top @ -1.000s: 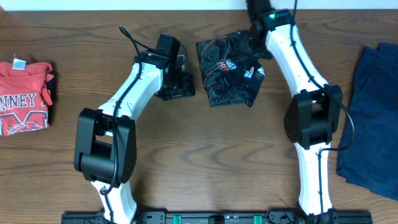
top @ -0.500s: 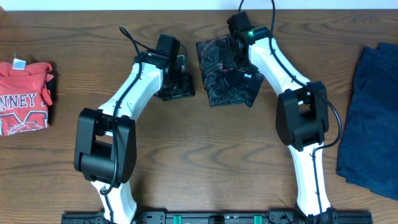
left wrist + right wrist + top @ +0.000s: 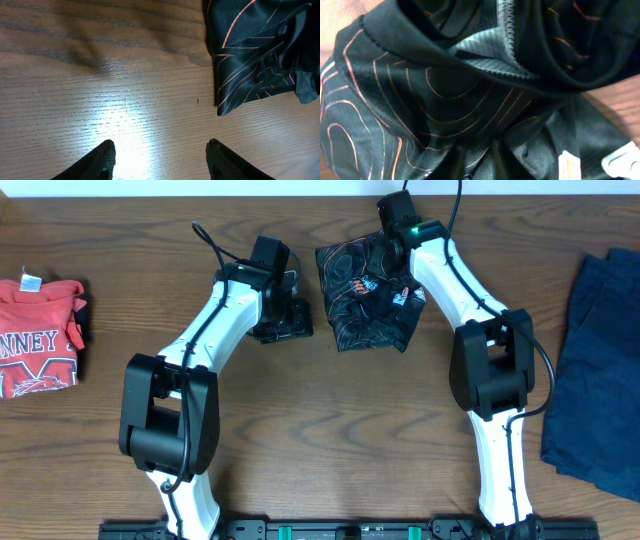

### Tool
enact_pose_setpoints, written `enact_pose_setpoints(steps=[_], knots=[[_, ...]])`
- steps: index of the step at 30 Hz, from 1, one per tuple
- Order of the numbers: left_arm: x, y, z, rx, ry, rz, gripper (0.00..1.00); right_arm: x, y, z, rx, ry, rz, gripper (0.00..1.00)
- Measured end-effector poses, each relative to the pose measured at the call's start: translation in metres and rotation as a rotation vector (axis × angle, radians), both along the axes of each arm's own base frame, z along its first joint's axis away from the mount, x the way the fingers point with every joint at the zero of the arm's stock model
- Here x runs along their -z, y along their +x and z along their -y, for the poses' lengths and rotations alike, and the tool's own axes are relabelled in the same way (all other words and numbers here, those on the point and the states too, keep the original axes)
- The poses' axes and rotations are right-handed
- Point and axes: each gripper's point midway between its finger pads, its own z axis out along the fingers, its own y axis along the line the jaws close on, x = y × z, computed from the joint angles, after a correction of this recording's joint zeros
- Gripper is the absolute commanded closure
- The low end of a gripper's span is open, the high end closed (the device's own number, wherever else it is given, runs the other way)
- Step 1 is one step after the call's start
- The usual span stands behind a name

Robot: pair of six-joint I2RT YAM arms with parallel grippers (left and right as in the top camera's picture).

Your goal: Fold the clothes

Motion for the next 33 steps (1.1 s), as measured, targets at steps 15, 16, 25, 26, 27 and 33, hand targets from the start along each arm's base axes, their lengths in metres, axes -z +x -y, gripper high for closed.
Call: enact_pose_setpoints(steps=[15,16,25,26,27,33], knots=[[0.001,-0.005,-0.001,0.007,0.007,-0.019,0.39,0.027,-0.014,0.004,0.066,0.006,-0.046,0.67],[0.001,-0.005,-0.001,0.007,0.007,-0.019,0.39,0.028,-0.014,0.005,0.07,0.005,-0.045,0.75],[0.001,-0.005,-0.001,0.014,0.008,-0.016,0.4,0.028,-0.01,0.002,0.086,0.023,-0.03,0.99],[0.001,-0.005,-0.001,0.014,0.008,-0.016,0.4,0.028,-0.01,0.002,0.086,0.024,-0.03,0.99],[0.001,-0.005,-0.001,0.014,0.008,-0.016,0.39,0.028,-0.01,0.002,0.086,0.023,-0.03,0.99],[0.001,-0.005,-0.001,0.014,0.008,-0.016,0.39,0.026,-0.01,0.003,0.07,0.013,-0.025,0.99]])
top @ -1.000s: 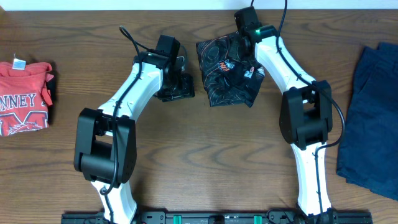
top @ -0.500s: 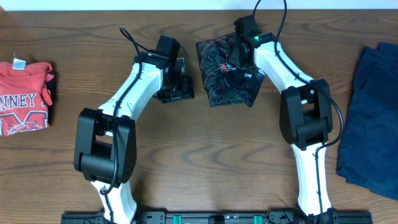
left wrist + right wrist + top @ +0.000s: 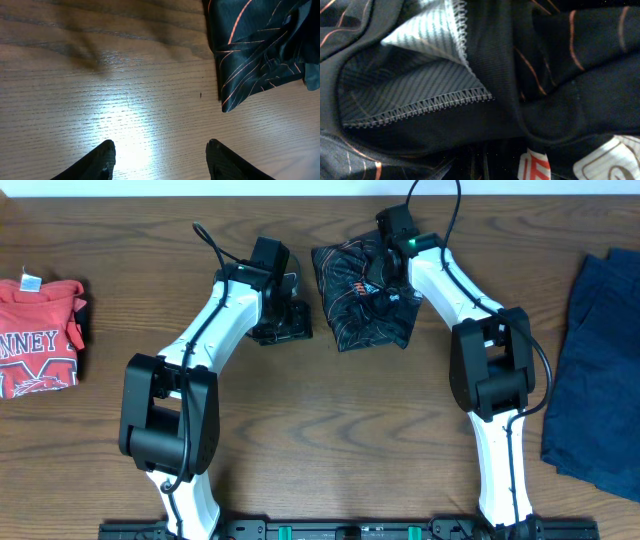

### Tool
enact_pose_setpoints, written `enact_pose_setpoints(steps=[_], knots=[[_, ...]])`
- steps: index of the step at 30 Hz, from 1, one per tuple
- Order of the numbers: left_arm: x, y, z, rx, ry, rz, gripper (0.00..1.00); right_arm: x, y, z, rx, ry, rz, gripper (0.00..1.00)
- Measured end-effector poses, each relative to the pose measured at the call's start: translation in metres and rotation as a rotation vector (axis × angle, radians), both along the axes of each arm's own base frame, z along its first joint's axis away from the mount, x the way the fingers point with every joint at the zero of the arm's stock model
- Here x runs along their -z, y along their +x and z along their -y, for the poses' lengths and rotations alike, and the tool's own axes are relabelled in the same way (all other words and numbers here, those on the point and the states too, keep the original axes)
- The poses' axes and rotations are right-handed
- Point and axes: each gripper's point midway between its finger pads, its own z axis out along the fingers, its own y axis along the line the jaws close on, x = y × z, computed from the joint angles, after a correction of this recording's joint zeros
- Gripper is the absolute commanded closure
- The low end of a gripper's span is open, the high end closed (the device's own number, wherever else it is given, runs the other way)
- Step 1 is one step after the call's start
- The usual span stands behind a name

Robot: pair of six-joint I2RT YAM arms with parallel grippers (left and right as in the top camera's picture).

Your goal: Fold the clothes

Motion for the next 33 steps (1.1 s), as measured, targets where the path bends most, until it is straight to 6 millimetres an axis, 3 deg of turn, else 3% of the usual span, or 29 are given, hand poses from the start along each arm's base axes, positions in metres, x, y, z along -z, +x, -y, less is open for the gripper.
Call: enact_pose_setpoints(steps=[3,6,9,10,12,15,20,23,33], knots=[[0.0,0.0,0.0,0.0,0.0,0.0,0.39,-0.001,0.001,0.003,-0.018,-0.023,0.008,0.98],[0.0,0.0,0.0,0.0,0.0,0.0,0.4,-0.002,0.002,0.004,-0.037,-0.042,0.016,0.91],[0.0,0.0,0.0,0.0,0.0,0.0,0.39,-0.003,0.003,0.005,-0.049,-0.057,0.023,0.75],[0.0,0.0,0.0,0.0,0.0,0.0,0.4,-0.003,0.004,0.006,-0.056,-0.062,0.025,0.63],[0.0,0.0,0.0,0.0,0.0,0.0,0.39,-0.003,0.004,0.006,-0.061,-0.069,0.029,0.58],[0.0,0.0,0.0,0.0,0.0,0.0,0.39,-0.004,0.007,0.007,-0.064,-0.075,0.04,0.62],[0.0,0.0,0.0,0.0,0.0,0.0,0.39,-0.008,0.014,0.005,-0.072,-0.073,0.074,0.6],[0.0,0.0,0.0,0.0,0.0,0.0,0.39,-0.011,0.018,0.004,-0.083,-0.073,0.091,0.7],[0.0,0.0,0.0,0.0,0.0,0.0,0.39,-0.014,0.018,0.003,-0.087,-0.07,0.086,0.73]])
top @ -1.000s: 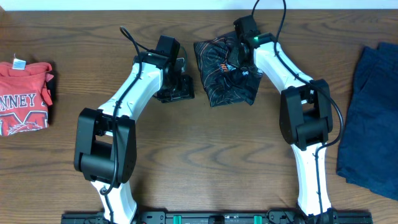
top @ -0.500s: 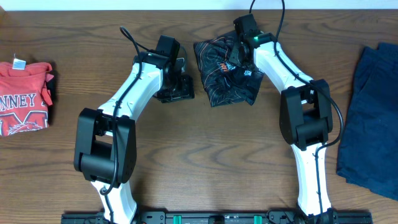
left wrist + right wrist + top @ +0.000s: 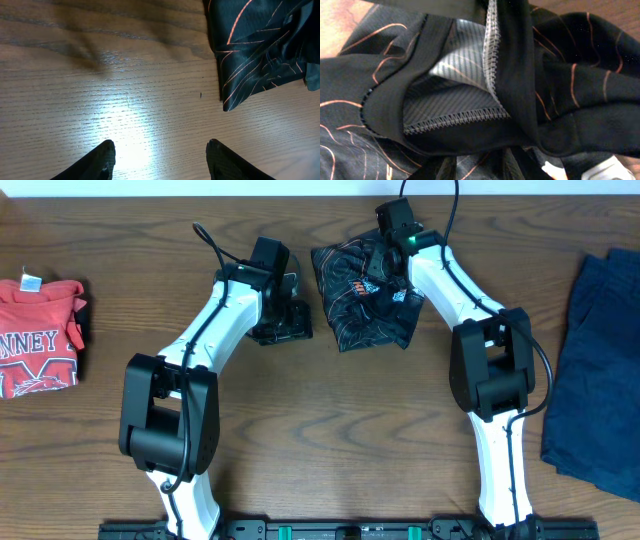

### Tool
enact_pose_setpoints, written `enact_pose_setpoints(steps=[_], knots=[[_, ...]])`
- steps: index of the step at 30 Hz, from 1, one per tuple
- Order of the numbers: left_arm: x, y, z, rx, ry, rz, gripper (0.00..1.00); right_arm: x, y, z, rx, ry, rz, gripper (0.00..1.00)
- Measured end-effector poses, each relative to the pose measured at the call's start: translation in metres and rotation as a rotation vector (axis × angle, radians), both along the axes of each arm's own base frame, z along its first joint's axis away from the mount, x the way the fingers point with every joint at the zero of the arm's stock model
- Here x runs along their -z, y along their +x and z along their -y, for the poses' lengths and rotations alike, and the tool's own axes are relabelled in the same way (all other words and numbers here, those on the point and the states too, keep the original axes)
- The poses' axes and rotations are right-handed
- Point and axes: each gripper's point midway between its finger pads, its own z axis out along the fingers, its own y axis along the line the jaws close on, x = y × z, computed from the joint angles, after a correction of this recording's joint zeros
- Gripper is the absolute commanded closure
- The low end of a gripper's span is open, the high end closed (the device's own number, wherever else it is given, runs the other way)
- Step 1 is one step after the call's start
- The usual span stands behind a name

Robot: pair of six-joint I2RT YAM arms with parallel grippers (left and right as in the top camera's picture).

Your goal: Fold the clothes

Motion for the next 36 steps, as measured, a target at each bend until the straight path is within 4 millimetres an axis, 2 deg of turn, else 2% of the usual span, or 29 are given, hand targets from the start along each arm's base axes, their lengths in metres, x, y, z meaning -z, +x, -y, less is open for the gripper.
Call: enact_pose_setpoints(steps=[2,6,19,22,29,31,36], knots=[[0.0,0.0,0.0,0.0,0.0,0.0,0.39,0.0,-0.001,0.0,-0.001,-0.001,-0.004,0.85],[0.0,0.0,0.0,0.0,0.0,-0.001,0.39,0.001,-0.002,0.0,-0.001,-0.002,-0.011,0.99],[0.0,-0.002,0.0,0.0,0.002,-0.007,0.39,0.0,-0.012,0.005,-0.003,-0.023,-0.045,0.99],[0.0,-0.002,0.0,0.0,0.002,-0.007,0.4,-0.016,-0.014,0.011,-0.003,-0.051,-0.032,0.99],[0.0,-0.002,0.0,0.0,0.002,-0.007,0.39,-0.093,-0.024,0.019,-0.009,-0.082,0.051,0.99],[0.0,-0.002,-0.001,0.0,0.002,-0.008,0.39,-0.099,-0.033,0.019,-0.014,-0.098,0.035,0.99],[0.0,-0.002,-0.001,0.0,0.002,-0.008,0.39,-0.088,-0.062,0.012,-0.05,-0.144,-0.07,0.99]])
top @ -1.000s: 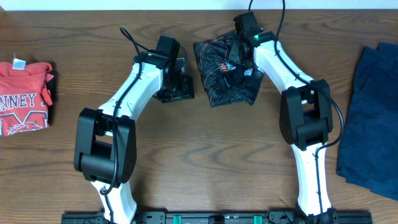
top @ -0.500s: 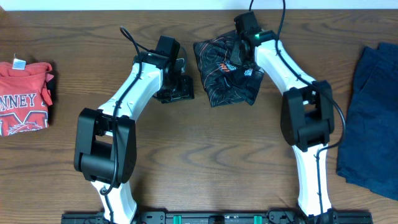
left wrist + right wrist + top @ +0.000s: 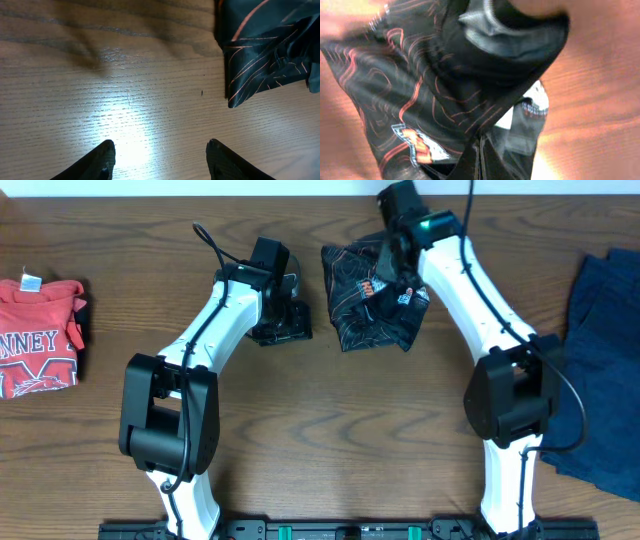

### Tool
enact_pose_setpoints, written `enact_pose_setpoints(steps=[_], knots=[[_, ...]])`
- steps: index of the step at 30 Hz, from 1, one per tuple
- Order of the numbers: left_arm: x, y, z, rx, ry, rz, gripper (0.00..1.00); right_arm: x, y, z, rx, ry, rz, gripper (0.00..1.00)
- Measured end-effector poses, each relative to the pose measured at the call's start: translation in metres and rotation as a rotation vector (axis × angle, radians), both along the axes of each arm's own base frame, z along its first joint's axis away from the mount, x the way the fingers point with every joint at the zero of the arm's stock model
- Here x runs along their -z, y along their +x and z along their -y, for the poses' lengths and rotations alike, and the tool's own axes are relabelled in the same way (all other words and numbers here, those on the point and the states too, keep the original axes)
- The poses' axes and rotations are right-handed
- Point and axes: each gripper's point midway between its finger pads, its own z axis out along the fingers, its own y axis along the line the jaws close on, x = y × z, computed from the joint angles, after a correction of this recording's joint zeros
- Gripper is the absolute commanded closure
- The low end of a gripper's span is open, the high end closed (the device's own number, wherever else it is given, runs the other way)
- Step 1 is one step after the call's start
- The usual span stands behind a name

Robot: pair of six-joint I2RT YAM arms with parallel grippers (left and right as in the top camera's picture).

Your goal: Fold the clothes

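Observation:
A crumpled black garment with orange line print [image 3: 368, 305] lies at the back middle of the table. My right gripper [image 3: 391, 262] hangs over its far edge, shut on a fold of the black fabric [image 3: 480, 156]; the cloth [image 3: 445, 90] drapes down from the jaws, with bare wood on both sides. My left gripper [image 3: 284, 320] rests low to the garment's left, open over bare wood [image 3: 161, 150]. The garment's left corner [image 3: 250, 75] shows at the upper right of the left wrist view.
A folded red T-shirt with white lettering [image 3: 38, 338] lies at the left edge. A dark blue garment [image 3: 600, 360] is spread along the right edge. Both arms reach in from the near edge of the wooden table [image 3: 330, 430].
My right gripper, still shut on the black fabric, now stands higher and slightly right, so wood shows around the hanging cloth. The garment's left edge has shifted a little right. The left arm is unchanged.
My right gripper was shut in the folds at the garment's far edge, close against the cloth. It then sat slightly further left, with the cloth bunched under it, and stayed there. Now it holds the fold higher. My left gripper stayed open beside the garment throughout.

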Motion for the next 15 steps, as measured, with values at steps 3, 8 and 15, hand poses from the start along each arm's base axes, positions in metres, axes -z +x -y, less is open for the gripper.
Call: enact_pose_setpoints(steps=[3,8,15], knots=[[0.0,0.0,0.0,0.0,0.0,0.0,0.39,0.006,-0.021,-0.006,-0.013,-0.027,-0.072,0.99],[0.0,0.0,0.0,0.0,0.0,0.0,0.39,0.011,-0.053,-0.012,-0.021,-0.063,-0.176,0.99],[0.0,0.001,0.0,0.001,-0.001,0.003,0.39,0.016,-0.081,-0.01,-0.015,-0.111,-0.274,0.83]])
